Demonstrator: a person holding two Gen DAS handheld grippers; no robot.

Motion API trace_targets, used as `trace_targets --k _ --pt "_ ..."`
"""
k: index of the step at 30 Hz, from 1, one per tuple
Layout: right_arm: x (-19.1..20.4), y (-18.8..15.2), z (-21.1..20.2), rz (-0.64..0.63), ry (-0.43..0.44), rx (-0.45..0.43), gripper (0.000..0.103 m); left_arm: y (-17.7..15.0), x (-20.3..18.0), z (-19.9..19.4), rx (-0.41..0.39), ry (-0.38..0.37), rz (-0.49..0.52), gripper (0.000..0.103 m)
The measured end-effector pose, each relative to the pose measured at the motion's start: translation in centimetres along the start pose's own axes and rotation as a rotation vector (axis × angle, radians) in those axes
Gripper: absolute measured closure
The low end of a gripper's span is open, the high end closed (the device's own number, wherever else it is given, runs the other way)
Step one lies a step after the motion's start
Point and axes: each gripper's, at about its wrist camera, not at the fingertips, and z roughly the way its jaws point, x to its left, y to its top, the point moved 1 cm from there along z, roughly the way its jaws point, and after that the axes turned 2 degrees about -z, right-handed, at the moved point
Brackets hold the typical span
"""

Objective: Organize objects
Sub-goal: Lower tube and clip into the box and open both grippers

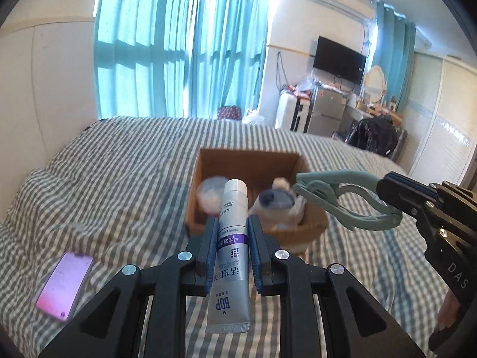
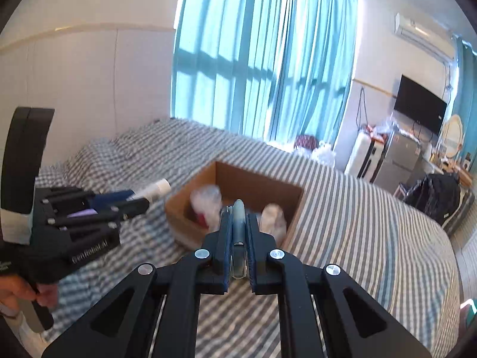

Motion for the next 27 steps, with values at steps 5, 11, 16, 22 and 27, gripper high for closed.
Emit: trace_targets --k 5,11,16,22,27 --pt "-1.0 3.0 2.5 -0.008 -0.007 -0.036 0.094 3.0 -0.3 2.5 -0.018 -0.011 0.013 0.083" --pt "-2.8 5.2 7.1 -0.013 -0.012 -0.036 0.094 5.4 -0.9 7.1 -0.011 -0.013 0.048 0.083" --pt "-4.7 5.2 11.9 -0.002 -0.009 -0.007 0.094 6.2 -1.6 11.9 0.013 -0.033 0.076 0.083" --pt "-6.2 3.4 17.6 0.038 0.064 0.055 0.094 5.3 -1.8 17.2 0.068 -0.029 0.127 0.083" --pt "-6.9 1.4 20.1 0.088 0.119 0.072 0.094 3.8 -1.5 20.1 0.108 -0.033 0.142 0.083"
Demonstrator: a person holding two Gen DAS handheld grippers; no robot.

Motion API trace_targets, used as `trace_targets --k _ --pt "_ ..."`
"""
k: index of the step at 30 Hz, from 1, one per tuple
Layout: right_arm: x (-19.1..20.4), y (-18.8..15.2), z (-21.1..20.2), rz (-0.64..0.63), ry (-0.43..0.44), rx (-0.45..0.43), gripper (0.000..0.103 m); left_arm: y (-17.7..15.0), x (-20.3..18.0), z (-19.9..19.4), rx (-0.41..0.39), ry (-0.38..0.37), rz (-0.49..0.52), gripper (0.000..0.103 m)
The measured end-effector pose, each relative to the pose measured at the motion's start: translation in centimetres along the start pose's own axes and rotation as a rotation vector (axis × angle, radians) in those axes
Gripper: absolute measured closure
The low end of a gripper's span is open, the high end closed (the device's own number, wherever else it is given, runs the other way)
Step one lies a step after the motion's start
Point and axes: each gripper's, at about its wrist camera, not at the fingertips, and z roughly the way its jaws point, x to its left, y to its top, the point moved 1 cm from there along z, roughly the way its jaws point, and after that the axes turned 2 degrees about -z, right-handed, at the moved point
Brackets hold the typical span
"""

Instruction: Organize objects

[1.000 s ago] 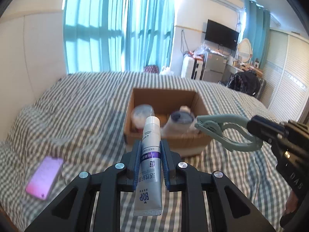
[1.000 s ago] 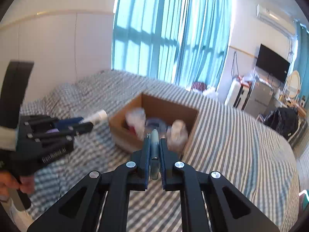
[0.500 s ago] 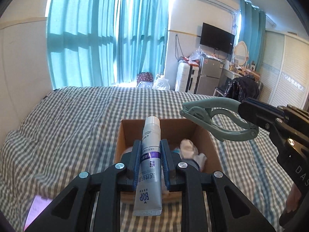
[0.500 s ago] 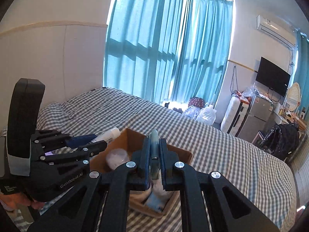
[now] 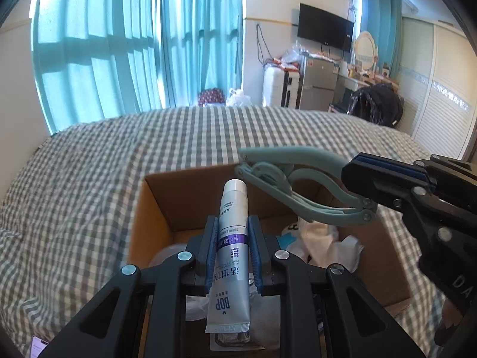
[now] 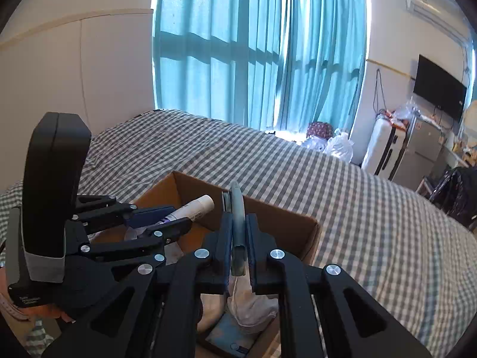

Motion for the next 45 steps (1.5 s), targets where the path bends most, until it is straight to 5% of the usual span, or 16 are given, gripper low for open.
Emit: trace_targets --k 11,18,22,31,36,45 --pt "-0.4 -2.1 0.4 0.076 0.044 0.071 0.091 -0.7 0.4 0.1 0.017 -0.022 -0.022 0.083" --pt "0.0 -0.6 -2.9 0.116 0.006 0.049 0.065 0.8 0.6 -2.9 -0.007 0.033 -0.011 0.080" --pt "0.4 0.8 -6.2 0.116 -0.031 0.007 0.046 1.6 0.6 -6.0 -0.062 0.100 -0.006 0.061" --pt "1.5 2.1 -15.1 0.142 -0.111 -0.117 0.018 2.3 -0.5 -14.3 -0.216 0.113 0.006 0.028" --pt "2.6 1.2 -18.6 0.149 -0.161 -0.150 0.015 1.6 -0.7 -18.3 -0.283 0.103 -0.043 0.011" --pt "3.5 -1.7 -20.9 0.227 -0.243 -0.144 0.001 0.0 -2.8 -23.7 -0.372 0.151 -0.009 0.000"
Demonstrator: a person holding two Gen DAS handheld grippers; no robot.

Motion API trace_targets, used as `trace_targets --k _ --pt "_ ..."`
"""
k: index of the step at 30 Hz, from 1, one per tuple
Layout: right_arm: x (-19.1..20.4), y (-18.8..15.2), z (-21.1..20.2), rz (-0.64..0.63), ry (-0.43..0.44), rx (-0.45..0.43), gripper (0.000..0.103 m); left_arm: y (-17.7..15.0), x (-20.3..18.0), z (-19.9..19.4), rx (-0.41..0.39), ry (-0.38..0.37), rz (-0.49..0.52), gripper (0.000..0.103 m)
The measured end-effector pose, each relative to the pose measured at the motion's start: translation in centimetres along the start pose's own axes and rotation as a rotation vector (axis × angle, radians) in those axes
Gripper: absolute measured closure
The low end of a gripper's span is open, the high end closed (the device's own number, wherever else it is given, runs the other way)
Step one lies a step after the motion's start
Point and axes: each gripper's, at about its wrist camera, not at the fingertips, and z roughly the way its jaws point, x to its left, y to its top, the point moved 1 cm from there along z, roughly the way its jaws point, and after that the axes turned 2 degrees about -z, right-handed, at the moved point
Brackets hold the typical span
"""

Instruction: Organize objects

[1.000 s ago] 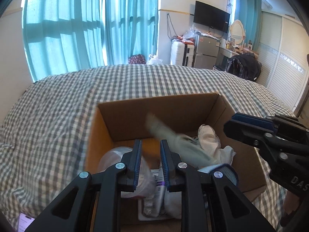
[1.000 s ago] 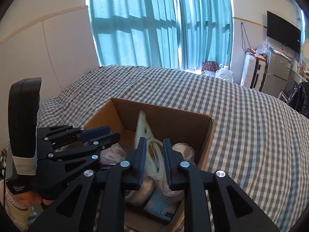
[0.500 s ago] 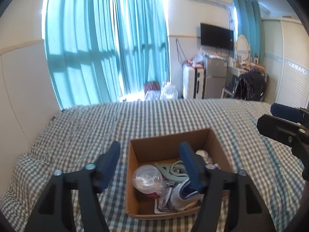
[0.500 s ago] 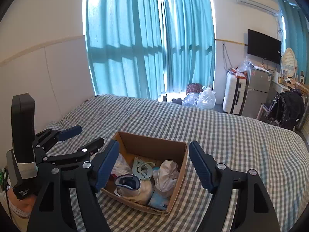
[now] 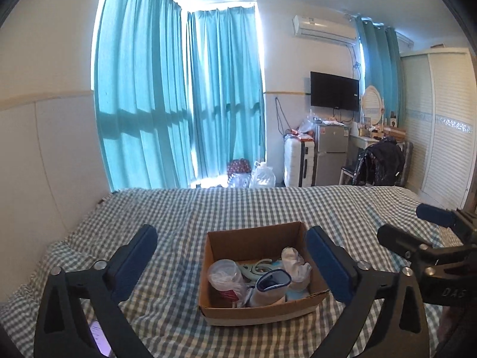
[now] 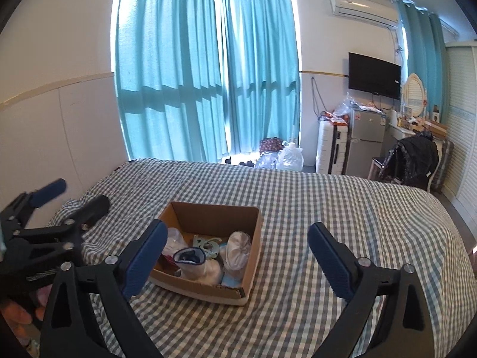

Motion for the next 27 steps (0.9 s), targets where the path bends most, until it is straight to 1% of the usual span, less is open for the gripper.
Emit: trace_targets --k 3,7,9,11,14,18,23,27 --pt "-0.9 -1.4 0.0 0.038 -0.006 0.021 0.000 -0.7 -0.2 -1.3 -0.012 -0.003 -0.008 0.000" --pt "-1.0 -3.9 -0.1 0.014 -0.039 0.010 0.000 -2.9 -0.8 -1.3 -0.004 0.059 0.012 0.000" --pt "-1.1 -5.1 0.0 0.016 -0.048 0.002 0.000 -4.4 -1.1 -1.3 0.017 0.064 0.036 0.000" --pt "-1.3 -6.3 -0.3 0.049 -0.052 -0.006 0.000 -6.0 -1.2 -1.5 0.053 0.070 0.051 0.000" --pt "-1.5 -7.6 -0.5 0.080 -0.056 -0.011 0.000 -8.1 -0.8 -1.7 0.079 0.050 0.043 0.000" --pt "-1.4 -7.8 0.0 0.061 -0.105 -0.009 0.000 -8.7 -0.2 -1.0 0.108 0.067 0.034 0.000" --pt "-1.5 -8.3 0.5 0.034 -0.156 0.002 0.000 -9.0 0.9 -0.5 0.128 0.045 -0.031 0.000" --pt "-1.3 -8.5 0.8 0.033 -0.154 0.010 0.000 -9.3 0.9 -0.5 0.133 0.045 -0.029 0.000"
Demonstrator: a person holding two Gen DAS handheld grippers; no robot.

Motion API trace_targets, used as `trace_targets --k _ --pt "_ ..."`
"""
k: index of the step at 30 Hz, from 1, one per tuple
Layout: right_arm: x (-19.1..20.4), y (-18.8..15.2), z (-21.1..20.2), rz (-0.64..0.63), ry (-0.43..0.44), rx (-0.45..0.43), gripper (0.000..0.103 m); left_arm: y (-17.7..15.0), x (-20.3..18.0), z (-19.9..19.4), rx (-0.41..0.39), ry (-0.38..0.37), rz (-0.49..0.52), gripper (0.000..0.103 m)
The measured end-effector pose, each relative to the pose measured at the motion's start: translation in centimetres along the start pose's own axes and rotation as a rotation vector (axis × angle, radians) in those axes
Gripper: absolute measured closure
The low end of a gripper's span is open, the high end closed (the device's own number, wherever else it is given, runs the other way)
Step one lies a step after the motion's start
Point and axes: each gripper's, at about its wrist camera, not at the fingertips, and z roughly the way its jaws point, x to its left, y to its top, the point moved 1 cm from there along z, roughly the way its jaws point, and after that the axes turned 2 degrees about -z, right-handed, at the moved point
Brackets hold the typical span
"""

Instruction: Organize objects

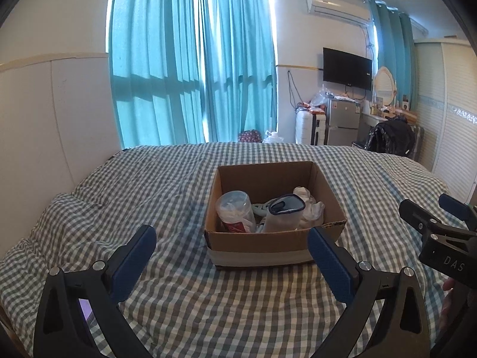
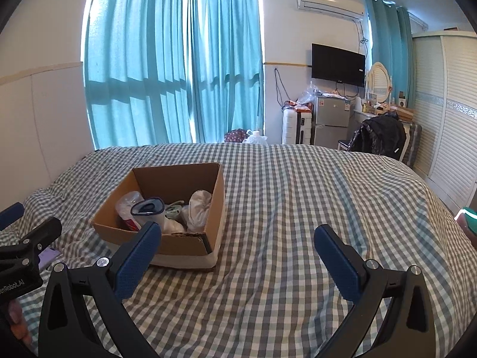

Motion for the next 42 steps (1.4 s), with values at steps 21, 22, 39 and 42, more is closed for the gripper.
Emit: trace_targets --k 21,22,39,42 --pt "0.83 -0.57 -0.10 -0.016 0.014 0.018 0.000 -0.47 -0.07 -0.57 0.011 0.000 -0.008 0.000" --pt "0.82 -0.60 -0.11 -0.017 0.015 0.019 0.000 -0.49 -0.06 -0.57 0.009 0.001 -0.009 0.000" --pt "0.90 -0.59 -0.25 -0.017 0.021 0.021 0.000 -0.34 0.33 -0.53 -0.002 0.001 -0.041 0.000" --pt "1.02 -0.54 -0.23 -0.019 0.020 0.022 0.000 -0.28 0.29 -0.48 0.000 0.000 -0.037 0.000"
